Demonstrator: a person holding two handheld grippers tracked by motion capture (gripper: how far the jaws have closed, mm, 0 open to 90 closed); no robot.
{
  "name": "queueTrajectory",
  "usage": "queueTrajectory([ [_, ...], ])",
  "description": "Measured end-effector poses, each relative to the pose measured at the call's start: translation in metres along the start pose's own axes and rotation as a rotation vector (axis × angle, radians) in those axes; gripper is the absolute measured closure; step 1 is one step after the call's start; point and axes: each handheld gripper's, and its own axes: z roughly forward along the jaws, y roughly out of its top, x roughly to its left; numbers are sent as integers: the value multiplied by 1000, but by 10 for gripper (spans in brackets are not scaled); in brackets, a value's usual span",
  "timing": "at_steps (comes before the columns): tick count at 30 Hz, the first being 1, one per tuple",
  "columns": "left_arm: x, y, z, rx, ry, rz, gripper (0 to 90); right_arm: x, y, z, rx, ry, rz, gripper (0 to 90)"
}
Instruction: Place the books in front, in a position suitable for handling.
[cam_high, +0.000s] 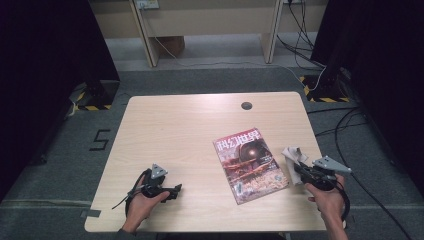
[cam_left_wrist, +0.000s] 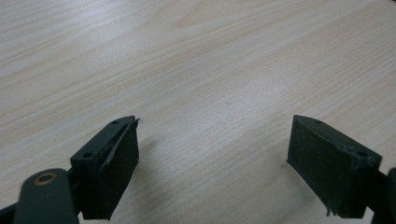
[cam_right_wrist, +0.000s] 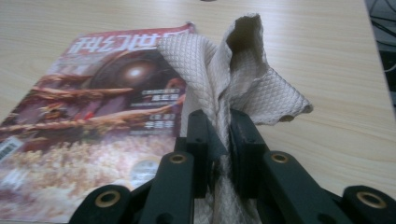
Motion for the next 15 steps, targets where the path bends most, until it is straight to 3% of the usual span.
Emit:
queueTrajectory([
  [5, -1, 0, 0, 3, 0, 1, 161, -9, -3, 5, 23, -31, 12, 802],
  [12, -4, 1, 0, -6, -6, 10, 162, -21, -8, 13, 54, -31, 59, 796],
  [15, -7, 2, 0, -14, -11, 18, 163, -20, -10, 19, 91, -25, 34, 784],
])
